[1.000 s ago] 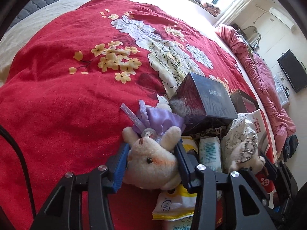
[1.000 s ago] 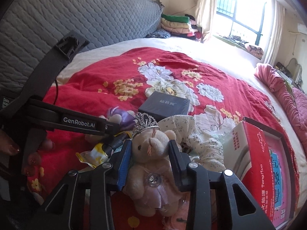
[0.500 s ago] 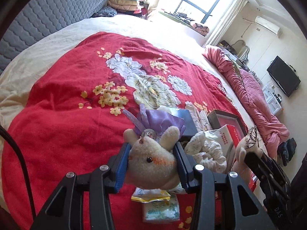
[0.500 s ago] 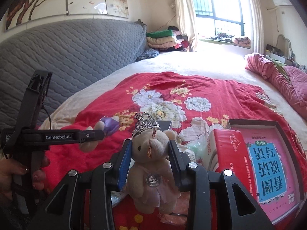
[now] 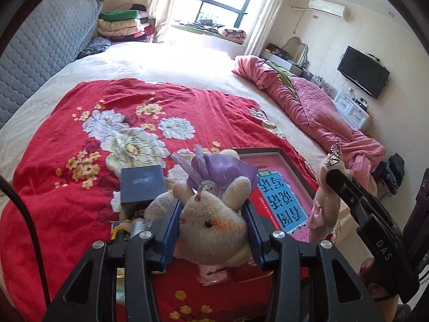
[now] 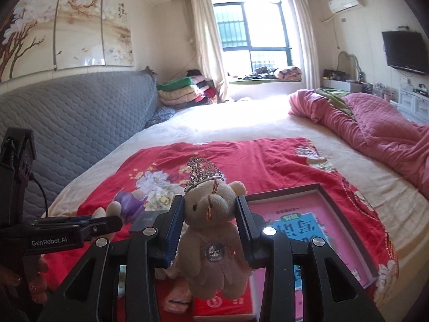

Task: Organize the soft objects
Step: 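Carry the bunny in the left tool while the right tool carries the teddy bear over the pink tray, then open the left tool releasing the bunny while the right tool releases the teddy bear in the tray, then move both tools back over the remaining pile of items, then grasp the green-white tissue pack with the left tool while the right tool grasps the floral scrunchie, then carry the tissue pack in the left tool while the right tool carries the scrunchie to the pink tray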

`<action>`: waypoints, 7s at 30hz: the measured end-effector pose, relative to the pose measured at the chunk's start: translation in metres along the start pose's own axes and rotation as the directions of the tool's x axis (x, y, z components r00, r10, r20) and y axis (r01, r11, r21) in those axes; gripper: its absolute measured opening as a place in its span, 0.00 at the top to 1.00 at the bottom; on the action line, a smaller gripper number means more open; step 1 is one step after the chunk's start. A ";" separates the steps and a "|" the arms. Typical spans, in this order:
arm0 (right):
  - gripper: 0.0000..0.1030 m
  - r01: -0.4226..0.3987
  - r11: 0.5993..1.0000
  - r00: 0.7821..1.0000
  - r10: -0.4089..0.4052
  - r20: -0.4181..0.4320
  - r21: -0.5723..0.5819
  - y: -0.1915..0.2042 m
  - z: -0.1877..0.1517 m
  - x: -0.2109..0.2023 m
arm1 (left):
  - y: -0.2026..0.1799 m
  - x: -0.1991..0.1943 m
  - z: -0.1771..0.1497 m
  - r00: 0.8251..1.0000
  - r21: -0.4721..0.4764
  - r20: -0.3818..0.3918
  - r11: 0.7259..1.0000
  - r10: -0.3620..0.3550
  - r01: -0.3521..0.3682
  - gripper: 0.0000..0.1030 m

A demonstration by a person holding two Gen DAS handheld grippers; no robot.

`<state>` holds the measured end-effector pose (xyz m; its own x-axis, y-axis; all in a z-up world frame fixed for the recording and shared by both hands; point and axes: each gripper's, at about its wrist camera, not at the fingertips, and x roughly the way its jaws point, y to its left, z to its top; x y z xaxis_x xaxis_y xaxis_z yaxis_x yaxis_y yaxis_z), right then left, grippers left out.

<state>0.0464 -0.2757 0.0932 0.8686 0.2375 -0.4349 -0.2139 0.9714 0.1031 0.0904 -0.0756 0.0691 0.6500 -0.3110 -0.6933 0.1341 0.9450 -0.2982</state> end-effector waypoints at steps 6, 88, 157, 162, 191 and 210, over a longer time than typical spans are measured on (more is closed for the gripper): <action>0.62 0.123 0.988 0.992 -0.122 -0.009 0.093 -0.062 -0.004 -0.004 | -0.069 0.025 -0.002 0.996 0.113 -0.067 0.992 -0.051 0.059 0.56; 0.35 0.283 0.951 0.952 -0.263 -0.156 0.127 -0.115 -0.029 0.011 | -0.090 0.045 -0.038 0.975 0.275 -0.164 0.956 0.148 -0.099 0.27; 0.31 -0.180 0.747 0.923 -0.097 -0.373 -0.640 0.148 -0.115 0.136 | 0.119 0.032 -0.115 0.932 -0.109 -0.348 0.983 0.103 -0.149 0.25; 0.48 -0.176 0.736 0.915 -0.123 -0.384 -0.654 0.142 -0.116 0.154 | 0.116 0.036 -0.114 0.930 -0.105 -0.356 0.985 0.094 -0.140 0.25; 0.81 -0.282 0.934 0.938 0.221 -0.266 -0.219 0.095 -0.056 0.087 | 0.097 0.022 -0.106 0.947 -0.148 -0.320 0.987 0.014 -0.065 0.55; 0.81 -0.220 0.965 0.972 0.205 -0.114 -0.140 0.050 -0.029 0.038 | 0.026 -0.013 -0.056 0.986 -0.020 -0.163 0.999 0.042 -0.046 0.55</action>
<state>0.0556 -0.2186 0.0555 0.7495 0.4294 -0.5039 -0.4601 0.8851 0.0700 0.0437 -0.0527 0.0340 0.5247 -0.2829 -0.8029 0.0887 0.9562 -0.2790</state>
